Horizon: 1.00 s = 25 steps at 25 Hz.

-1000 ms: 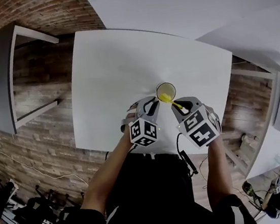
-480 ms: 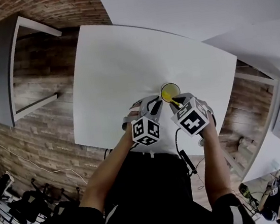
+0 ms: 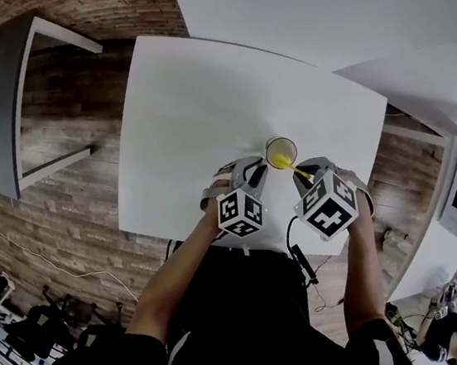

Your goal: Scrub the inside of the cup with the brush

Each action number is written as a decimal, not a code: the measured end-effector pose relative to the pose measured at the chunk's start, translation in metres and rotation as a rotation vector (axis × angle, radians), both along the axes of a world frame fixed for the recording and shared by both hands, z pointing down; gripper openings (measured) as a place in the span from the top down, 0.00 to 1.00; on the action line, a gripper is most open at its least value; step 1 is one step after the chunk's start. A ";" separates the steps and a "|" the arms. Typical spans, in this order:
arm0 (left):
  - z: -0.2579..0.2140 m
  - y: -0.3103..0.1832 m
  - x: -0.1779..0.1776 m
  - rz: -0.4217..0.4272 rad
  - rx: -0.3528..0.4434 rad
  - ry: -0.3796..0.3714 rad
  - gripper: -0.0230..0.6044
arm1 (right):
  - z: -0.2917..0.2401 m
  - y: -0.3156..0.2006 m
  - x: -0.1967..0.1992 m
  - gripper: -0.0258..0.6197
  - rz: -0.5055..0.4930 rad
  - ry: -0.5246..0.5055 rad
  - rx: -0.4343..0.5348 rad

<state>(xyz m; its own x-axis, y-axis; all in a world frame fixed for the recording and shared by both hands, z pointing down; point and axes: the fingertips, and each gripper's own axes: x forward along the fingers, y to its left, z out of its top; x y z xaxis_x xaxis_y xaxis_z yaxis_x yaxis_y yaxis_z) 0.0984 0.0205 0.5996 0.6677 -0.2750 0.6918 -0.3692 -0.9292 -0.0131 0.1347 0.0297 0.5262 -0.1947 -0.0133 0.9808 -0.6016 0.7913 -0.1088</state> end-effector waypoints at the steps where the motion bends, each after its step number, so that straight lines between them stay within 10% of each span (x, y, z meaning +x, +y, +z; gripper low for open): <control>1: 0.000 0.001 0.001 0.004 0.001 -0.001 0.87 | -0.004 0.002 0.002 0.91 -0.025 0.014 -0.003; 10: 0.000 -0.002 0.003 0.015 0.015 0.001 0.87 | 0.015 0.002 -0.004 0.91 -0.182 0.075 -0.057; 25: 0.000 0.000 0.004 0.022 0.028 -0.004 0.87 | 0.037 -0.001 0.015 0.91 -0.119 0.156 -0.066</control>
